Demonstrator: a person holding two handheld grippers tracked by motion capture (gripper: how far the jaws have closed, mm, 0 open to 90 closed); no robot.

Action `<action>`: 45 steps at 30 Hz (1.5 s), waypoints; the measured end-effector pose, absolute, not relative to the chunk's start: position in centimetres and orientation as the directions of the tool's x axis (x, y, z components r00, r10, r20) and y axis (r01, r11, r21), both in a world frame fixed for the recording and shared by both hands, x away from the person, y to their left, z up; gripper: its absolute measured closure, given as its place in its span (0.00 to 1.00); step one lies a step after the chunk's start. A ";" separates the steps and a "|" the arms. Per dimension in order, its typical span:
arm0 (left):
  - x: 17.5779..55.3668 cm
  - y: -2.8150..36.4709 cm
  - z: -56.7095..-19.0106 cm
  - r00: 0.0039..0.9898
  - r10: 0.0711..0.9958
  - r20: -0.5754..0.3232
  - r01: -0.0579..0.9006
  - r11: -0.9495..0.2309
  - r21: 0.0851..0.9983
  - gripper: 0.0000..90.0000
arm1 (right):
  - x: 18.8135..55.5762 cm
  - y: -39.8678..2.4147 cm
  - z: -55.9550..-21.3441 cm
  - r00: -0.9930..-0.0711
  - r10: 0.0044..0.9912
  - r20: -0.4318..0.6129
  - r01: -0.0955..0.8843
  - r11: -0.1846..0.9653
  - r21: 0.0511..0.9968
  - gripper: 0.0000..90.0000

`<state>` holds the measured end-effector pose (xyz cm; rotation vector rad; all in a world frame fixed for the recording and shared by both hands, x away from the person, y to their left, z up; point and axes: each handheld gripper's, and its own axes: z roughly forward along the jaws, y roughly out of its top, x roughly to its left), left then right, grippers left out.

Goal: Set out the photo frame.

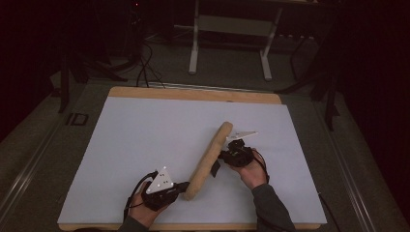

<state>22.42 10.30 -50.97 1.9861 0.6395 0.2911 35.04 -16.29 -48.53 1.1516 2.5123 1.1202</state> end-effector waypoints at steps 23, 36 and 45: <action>22.3 8.7 -51.5 0.847 0.528 -0.065 0.304 -0.380 0.873 1.00 | 35.0 -15.3 -48.4 -0.718 0.679 0.152 0.572 0.451 0.685 1.00; 22.3 7.9 -51.6 0.849 0.526 -0.052 0.297 -0.392 0.870 1.00 | 35.2 -14.7 -48.2 -0.727 0.670 0.151 0.567 0.461 0.682 1.00; 22.3 6.8 -51.8 0.854 0.518 -0.049 0.289 -0.394 0.873 1.00 | 35.6 -13.5 -48.2 -0.745 0.648 0.158 0.560 0.478 0.677 1.00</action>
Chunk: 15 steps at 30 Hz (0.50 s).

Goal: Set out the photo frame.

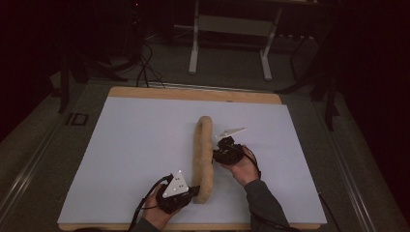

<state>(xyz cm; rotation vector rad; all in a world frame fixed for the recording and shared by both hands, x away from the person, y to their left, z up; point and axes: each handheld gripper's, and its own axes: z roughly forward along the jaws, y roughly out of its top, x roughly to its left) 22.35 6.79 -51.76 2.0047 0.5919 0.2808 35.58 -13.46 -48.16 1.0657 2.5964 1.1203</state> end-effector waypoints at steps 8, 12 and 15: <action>22.4 6.1 -51.9 0.851 0.524 -0.030 0.282 -0.408 0.868 1.00 | 35.7 -11.7 -47.8 -0.779 0.608 0.153 0.535 0.518 0.667 1.00; 22.5 5.6 -52.1 0.845 0.534 -0.017 0.280 -0.416 0.865 1.00 | 35.8 -11.5 -47.7 -0.793 0.591 0.148 0.528 0.545 0.652 1.00; 22.7 5.1 -52.3 0.840 0.542 -0.018 0.283 -0.411 0.866 1.00 | 35.8 -11.4 -47.5 -0.808 0.571 0.145 0.515 0.564 0.645 1.00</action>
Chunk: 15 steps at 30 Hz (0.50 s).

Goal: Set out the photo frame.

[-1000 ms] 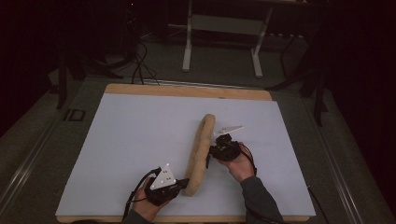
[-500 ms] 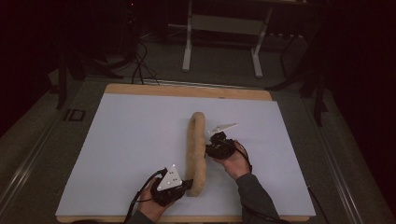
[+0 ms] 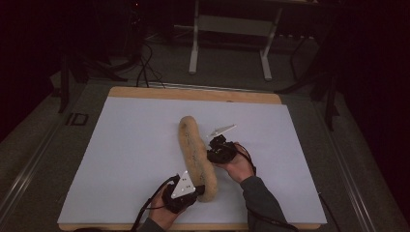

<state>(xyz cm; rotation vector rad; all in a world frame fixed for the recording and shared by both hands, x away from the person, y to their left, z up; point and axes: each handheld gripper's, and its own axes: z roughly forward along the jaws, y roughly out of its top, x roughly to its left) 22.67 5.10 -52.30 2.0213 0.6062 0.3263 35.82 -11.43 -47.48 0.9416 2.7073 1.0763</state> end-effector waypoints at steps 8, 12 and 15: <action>23.2 3.7 -52.5 0.826 0.563 -0.029 0.292 -0.384 0.876 1.00 | 35.9 -11.5 -47.1 -0.835 0.521 0.179 0.498 0.574 0.650 1.00; 23.5 3.5 -52.6 0.825 0.565 -0.027 0.293 -0.386 0.875 1.00 | 35.9 -11.6 -46.9 -0.834 0.525 0.170 0.496 0.578 0.648 1.00; 23.7 3.8 -52.6 0.827 0.562 -0.011 0.290 -0.410 0.865 1.00 | 35.9 -12.1 -46.8 -0.823 0.542 0.167 0.503 0.562 0.657 1.00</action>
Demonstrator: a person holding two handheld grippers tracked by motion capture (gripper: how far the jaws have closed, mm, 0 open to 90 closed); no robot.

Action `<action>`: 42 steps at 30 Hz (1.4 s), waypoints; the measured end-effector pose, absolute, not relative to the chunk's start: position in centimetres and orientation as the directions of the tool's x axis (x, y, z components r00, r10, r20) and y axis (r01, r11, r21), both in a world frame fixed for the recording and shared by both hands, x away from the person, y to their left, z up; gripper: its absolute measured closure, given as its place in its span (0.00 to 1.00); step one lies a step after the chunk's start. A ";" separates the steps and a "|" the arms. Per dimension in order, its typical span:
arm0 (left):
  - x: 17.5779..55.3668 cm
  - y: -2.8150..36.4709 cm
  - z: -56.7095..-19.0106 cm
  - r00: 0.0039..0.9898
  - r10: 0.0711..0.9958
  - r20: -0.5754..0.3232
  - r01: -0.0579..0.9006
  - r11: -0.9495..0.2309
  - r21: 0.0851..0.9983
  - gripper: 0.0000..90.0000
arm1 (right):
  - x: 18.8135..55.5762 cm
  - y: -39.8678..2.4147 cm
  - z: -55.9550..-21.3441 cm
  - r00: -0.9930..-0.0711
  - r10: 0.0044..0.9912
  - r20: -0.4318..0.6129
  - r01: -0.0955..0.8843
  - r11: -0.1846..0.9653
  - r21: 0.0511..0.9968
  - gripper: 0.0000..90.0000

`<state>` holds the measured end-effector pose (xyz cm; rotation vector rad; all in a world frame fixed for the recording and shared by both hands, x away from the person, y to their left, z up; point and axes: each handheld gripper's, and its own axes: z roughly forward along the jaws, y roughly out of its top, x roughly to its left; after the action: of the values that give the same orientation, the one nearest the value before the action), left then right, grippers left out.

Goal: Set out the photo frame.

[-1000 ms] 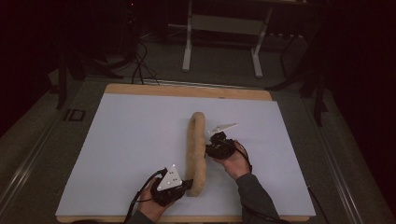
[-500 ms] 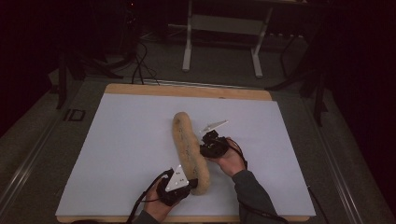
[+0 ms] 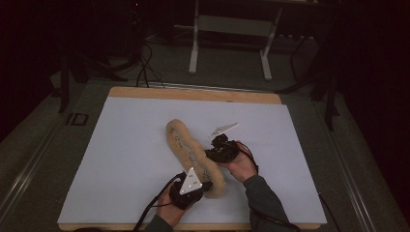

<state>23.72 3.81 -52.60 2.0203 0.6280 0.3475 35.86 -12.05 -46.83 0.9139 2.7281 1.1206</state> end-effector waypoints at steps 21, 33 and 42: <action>31.1 13.7 -49.9 0.574 0.818 0.027 0.404 -0.312 0.860 0.72 | 32.6 -17.3 -43.4 -0.743 0.628 0.233 0.554 0.381 0.740 0.58; 36.0 14.5 -50.2 0.460 0.888 0.001 0.466 -0.242 0.851 0.64 | 30.3 -18.8 -43.6 -0.735 0.616 0.284 0.561 0.317 0.765 0.42; 38.5 13.8 -50.3 0.453 0.891 0.024 0.478 -0.266 0.837 0.61 | 28.2 -18.2 -45.1 -0.748 0.601 0.282 0.560 0.344 0.754 0.32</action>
<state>38.53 13.76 -50.26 1.9037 1.1505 0.6516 28.24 -18.18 -45.08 1.0972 2.5376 1.3945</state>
